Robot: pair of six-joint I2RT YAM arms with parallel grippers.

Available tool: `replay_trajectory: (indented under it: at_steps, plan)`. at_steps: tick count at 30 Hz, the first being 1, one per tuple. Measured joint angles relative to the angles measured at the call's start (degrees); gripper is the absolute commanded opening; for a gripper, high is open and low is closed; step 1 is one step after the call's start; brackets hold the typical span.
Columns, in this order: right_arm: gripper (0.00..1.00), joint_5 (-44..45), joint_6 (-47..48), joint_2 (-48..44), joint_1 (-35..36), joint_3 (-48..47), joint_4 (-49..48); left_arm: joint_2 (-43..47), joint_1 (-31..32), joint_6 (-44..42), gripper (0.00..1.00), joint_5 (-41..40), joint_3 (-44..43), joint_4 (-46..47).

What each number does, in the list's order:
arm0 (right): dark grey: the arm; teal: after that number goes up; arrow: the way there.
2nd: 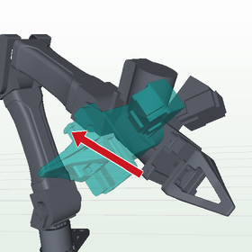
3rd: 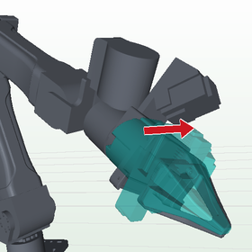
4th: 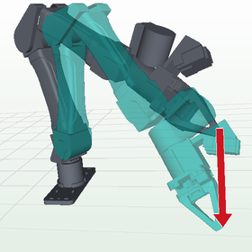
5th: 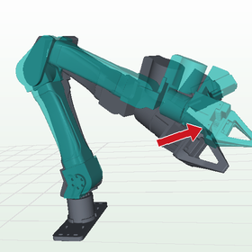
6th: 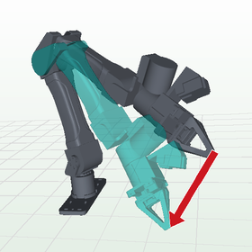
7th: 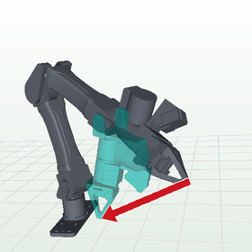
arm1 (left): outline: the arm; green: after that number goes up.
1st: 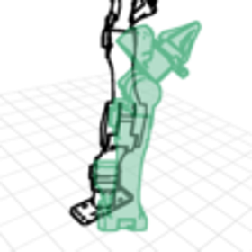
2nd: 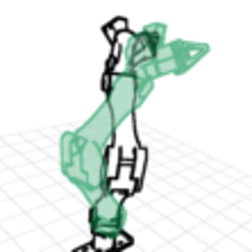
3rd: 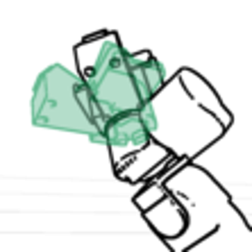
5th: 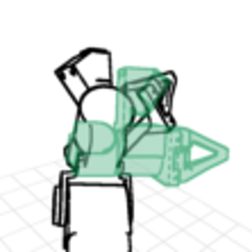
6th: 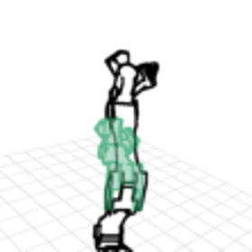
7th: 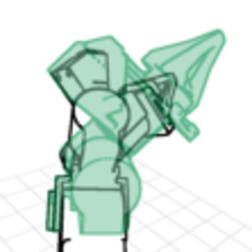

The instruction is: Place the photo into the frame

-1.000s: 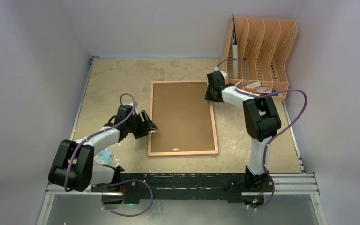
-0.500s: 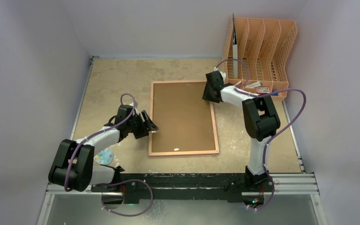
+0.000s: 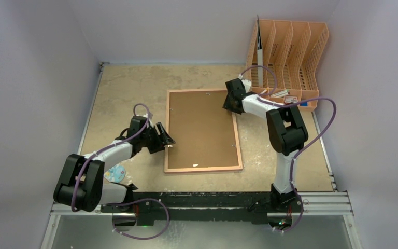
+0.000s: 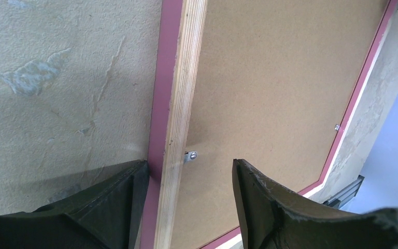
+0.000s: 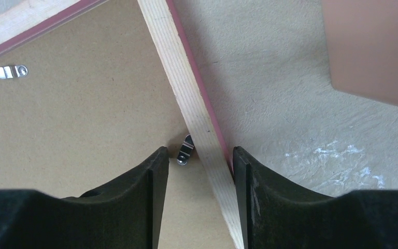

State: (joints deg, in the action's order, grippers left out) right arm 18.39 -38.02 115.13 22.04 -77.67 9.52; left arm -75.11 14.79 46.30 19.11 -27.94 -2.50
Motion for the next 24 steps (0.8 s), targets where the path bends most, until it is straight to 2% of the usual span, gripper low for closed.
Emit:
replay_trajectory:
  at_steps: [5, 11, 16, 24]
  plan:
    - [0.45, 2.5, -2.3, 0.0, 0.1, 0.0, 0.2, 0.0, 0.0, -0.3, 0.62, 0.0, 0.1, 0.1]
    - [0.5, 4.4, -4.0, 0.9, 0.1, -0.9, 0.3, 0.0, 0.0, -0.4, 0.62, 0.0, 0.1, 0.1]
    - [0.38, 4.9, -4.7, 1.7, 0.1, -1.8, 0.1, 0.0, 0.0, -0.4, 0.62, 0.0, 0.1, 0.1]
    - [0.38, 4.4, -2.9, 1.7, 0.1, -1.7, -0.8, 0.0, 0.0, -0.5, 0.62, 0.0, 0.1, 0.1]
